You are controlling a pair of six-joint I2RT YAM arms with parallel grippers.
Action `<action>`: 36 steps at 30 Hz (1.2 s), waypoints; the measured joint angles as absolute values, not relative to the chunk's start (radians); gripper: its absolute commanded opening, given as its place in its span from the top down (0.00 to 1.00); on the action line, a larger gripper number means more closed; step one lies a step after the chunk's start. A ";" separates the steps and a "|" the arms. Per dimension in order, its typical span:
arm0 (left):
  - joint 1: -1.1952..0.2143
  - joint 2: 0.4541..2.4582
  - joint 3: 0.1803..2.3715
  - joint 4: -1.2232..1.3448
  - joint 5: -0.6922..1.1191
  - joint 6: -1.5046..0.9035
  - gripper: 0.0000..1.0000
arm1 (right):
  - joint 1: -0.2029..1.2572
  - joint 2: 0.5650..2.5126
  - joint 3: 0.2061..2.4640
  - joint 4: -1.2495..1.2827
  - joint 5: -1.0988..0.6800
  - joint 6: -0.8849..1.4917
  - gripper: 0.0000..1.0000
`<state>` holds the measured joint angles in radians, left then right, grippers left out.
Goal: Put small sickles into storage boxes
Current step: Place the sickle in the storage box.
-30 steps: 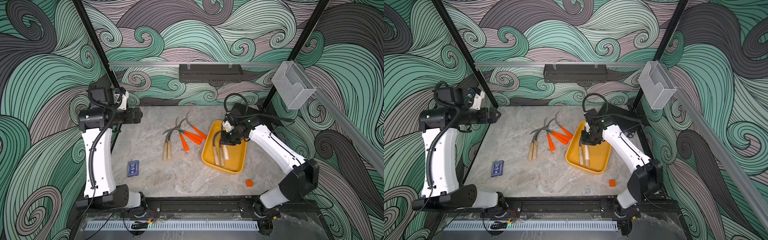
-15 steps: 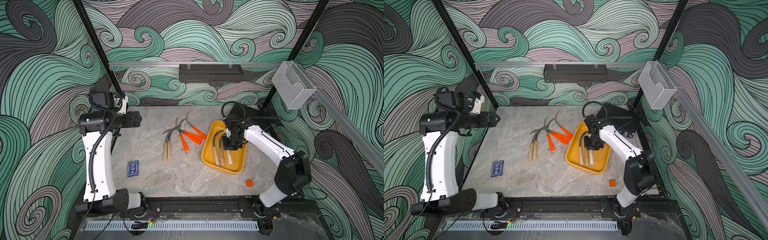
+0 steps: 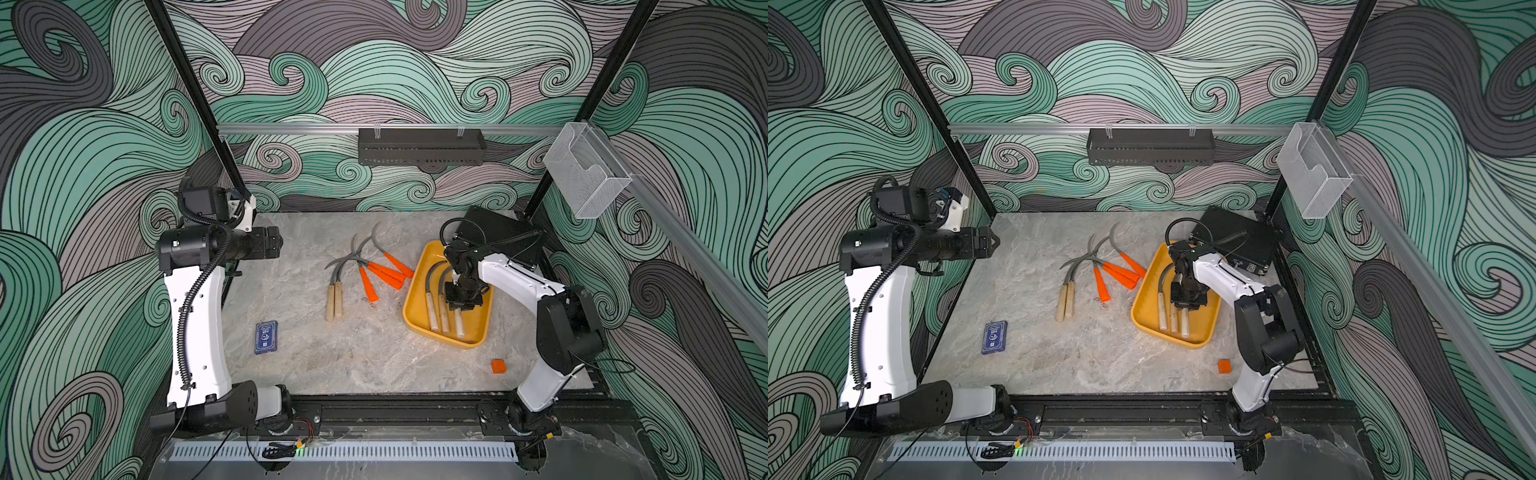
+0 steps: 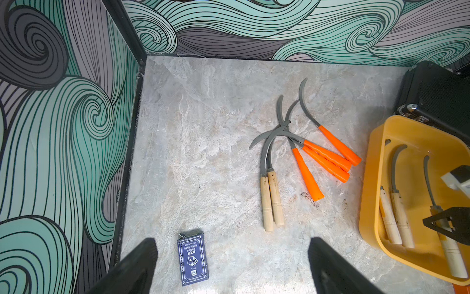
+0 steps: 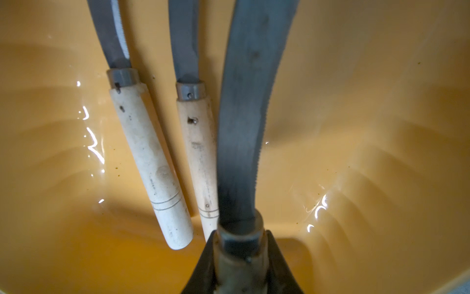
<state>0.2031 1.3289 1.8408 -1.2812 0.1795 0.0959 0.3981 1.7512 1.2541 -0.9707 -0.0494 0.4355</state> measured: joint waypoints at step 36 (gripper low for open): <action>0.210 1.307 1.776 -1.278 0.175 0.104 0.07 | 0.387 1.865 1.247 -0.897 0.027 0.457 0.70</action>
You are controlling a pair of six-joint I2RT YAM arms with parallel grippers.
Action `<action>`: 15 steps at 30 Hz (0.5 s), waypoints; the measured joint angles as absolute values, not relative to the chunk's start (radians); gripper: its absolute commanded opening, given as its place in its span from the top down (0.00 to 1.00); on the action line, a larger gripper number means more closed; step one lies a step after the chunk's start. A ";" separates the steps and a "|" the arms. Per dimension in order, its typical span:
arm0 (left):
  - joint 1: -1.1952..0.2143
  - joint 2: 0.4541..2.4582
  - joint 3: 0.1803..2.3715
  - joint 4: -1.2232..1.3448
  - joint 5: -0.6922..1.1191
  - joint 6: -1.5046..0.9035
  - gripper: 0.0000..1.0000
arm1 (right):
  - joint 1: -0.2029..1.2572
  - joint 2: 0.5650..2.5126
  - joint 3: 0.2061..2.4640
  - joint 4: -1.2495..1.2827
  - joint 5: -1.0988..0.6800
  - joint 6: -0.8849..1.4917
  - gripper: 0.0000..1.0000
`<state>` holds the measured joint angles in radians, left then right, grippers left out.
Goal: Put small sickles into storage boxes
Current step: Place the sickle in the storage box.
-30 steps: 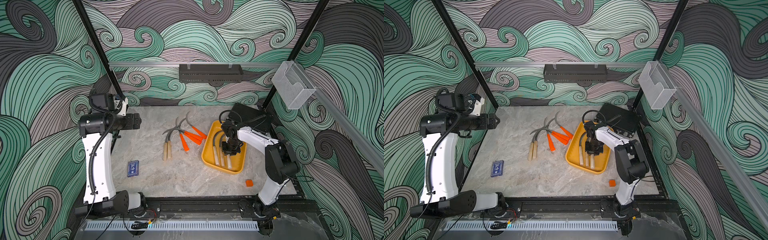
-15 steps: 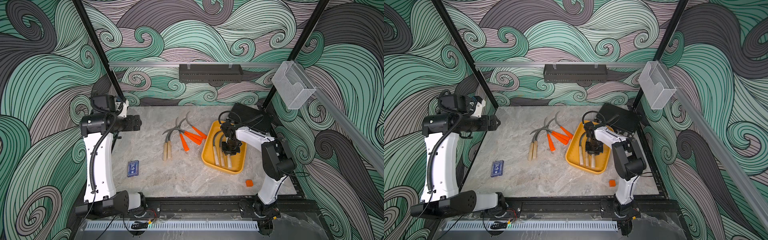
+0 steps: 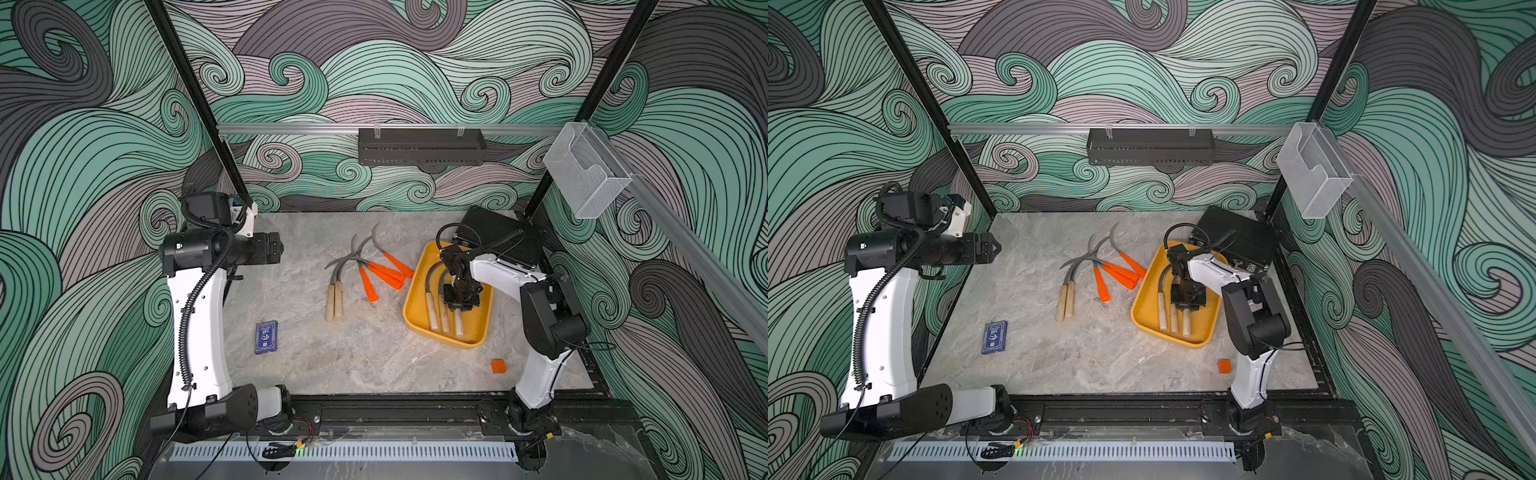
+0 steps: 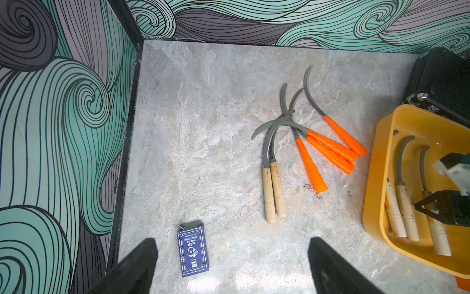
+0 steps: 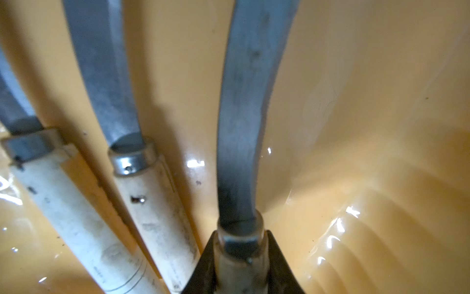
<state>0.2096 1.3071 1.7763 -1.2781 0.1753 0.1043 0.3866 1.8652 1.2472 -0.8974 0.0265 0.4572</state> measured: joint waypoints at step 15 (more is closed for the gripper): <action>0.214 1.298 1.762 -1.278 0.176 0.105 0.07 | 0.386 1.866 1.232 -0.899 0.029 0.464 0.64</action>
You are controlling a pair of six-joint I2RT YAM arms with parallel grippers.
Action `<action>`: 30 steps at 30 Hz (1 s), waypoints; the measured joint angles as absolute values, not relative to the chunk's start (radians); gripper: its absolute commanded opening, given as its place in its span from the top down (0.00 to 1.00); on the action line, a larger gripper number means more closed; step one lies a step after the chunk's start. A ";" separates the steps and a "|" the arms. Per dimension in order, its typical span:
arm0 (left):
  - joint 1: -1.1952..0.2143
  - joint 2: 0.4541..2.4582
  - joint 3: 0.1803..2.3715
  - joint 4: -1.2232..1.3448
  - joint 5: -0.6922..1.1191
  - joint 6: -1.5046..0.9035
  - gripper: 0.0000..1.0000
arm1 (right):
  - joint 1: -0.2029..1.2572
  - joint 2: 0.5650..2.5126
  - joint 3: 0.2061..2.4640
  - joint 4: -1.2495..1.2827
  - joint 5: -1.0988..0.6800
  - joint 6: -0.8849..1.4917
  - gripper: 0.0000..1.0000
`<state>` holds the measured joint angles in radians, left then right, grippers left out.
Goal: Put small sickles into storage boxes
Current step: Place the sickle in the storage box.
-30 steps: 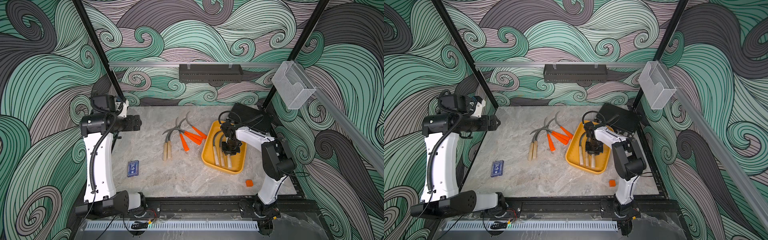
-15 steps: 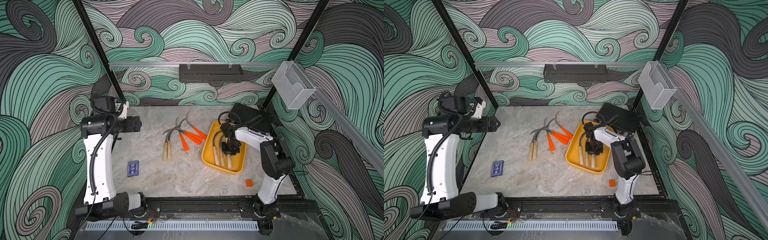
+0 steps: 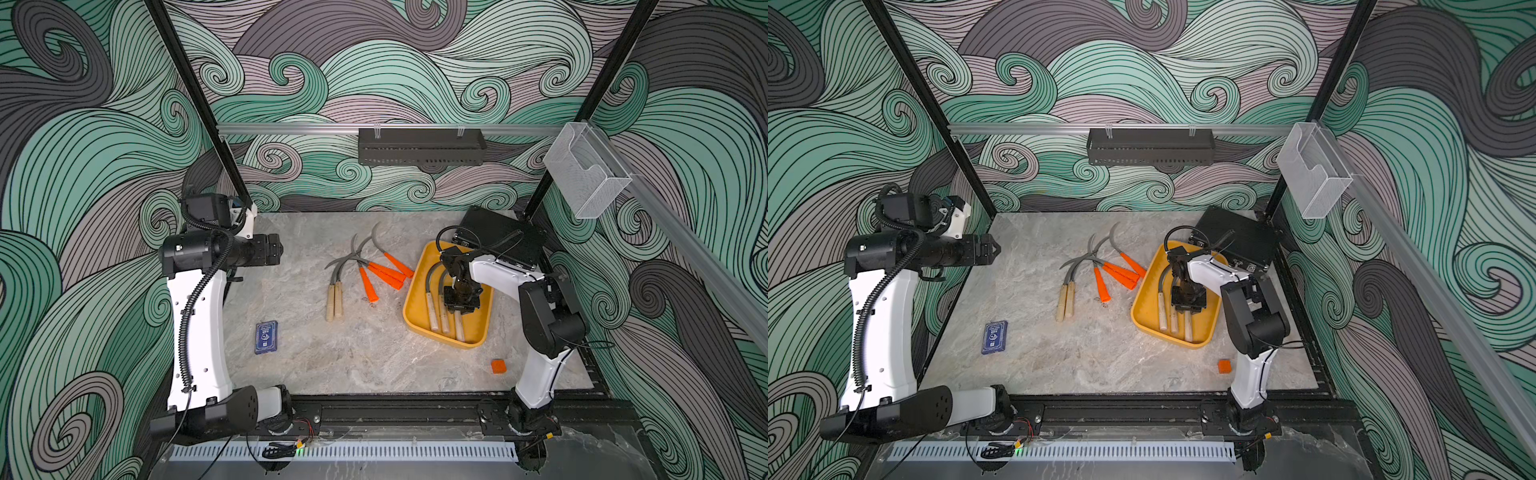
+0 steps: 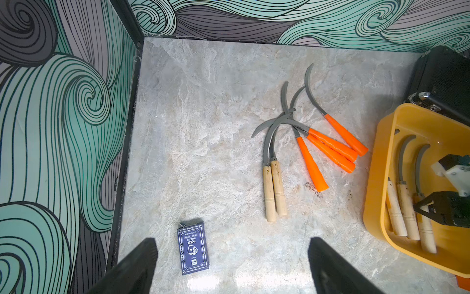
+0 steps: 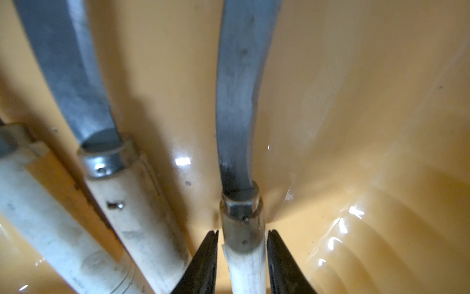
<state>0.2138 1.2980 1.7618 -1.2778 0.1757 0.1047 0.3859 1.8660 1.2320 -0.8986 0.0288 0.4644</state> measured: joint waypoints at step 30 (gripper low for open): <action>0.231 1.279 1.739 -1.265 0.146 0.061 0.01 | 0.398 1.412 1.308 -1.000 -0.116 0.387 0.72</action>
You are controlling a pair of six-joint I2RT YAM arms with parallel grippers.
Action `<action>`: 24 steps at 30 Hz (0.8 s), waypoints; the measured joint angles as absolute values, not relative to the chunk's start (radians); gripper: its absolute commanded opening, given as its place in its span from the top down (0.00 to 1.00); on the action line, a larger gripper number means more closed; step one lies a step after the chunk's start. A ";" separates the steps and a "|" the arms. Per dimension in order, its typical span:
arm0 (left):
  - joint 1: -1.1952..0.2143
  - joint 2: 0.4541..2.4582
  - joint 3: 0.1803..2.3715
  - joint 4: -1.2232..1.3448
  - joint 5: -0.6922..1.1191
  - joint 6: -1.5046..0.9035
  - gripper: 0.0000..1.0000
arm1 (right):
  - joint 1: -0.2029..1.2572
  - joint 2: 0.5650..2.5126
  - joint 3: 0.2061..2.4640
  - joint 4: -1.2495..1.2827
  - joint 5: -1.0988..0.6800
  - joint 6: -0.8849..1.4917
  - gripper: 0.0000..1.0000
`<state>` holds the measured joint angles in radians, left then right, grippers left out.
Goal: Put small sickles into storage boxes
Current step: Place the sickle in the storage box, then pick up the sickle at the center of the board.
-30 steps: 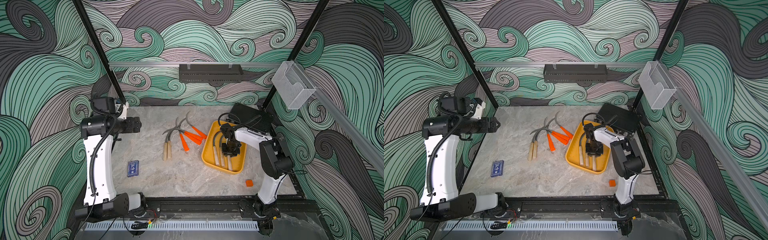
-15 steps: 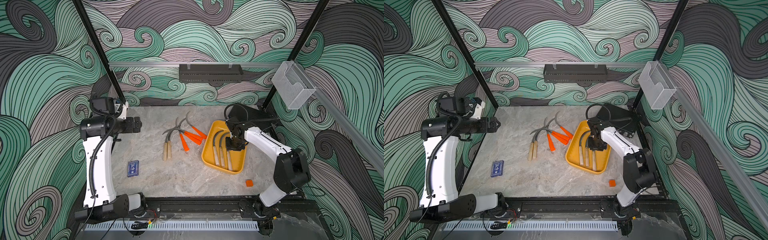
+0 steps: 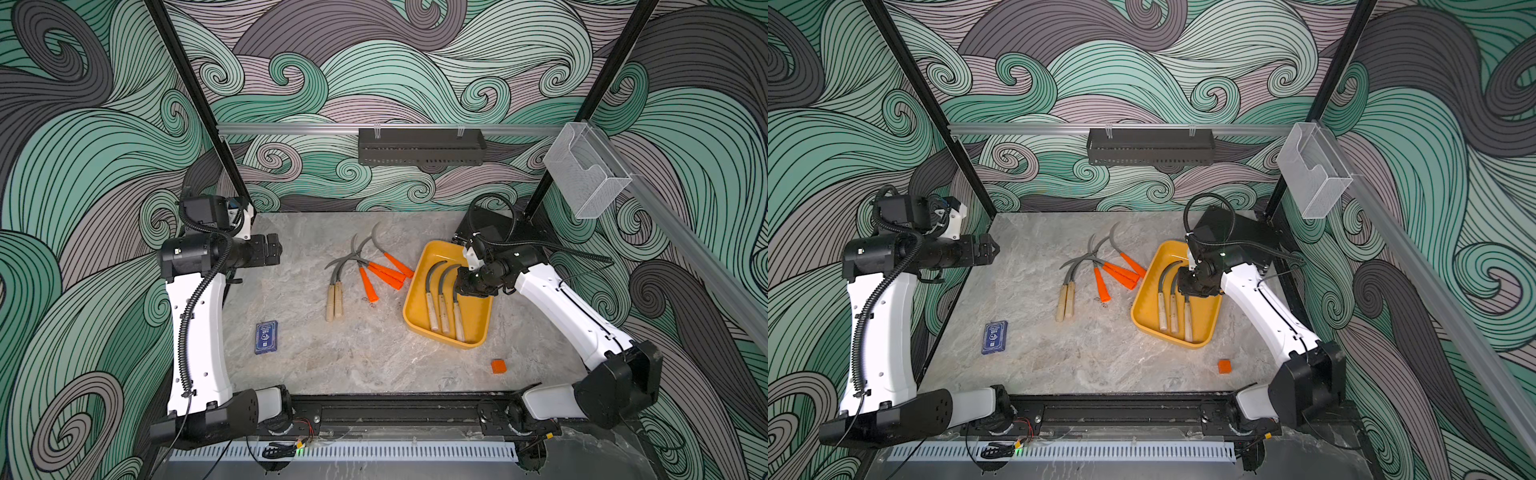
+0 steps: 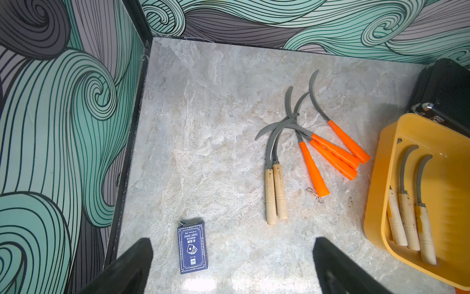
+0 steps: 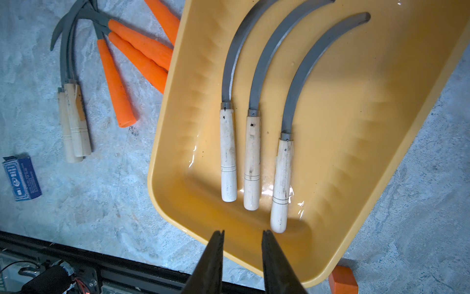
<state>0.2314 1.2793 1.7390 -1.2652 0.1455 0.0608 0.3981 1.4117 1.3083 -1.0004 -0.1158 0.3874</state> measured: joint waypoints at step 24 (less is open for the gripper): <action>0.472 1.308 1.765 -1.304 0.169 0.037 0.04 | 0.758 1.706 1.706 -1.041 -0.141 0.447 0.73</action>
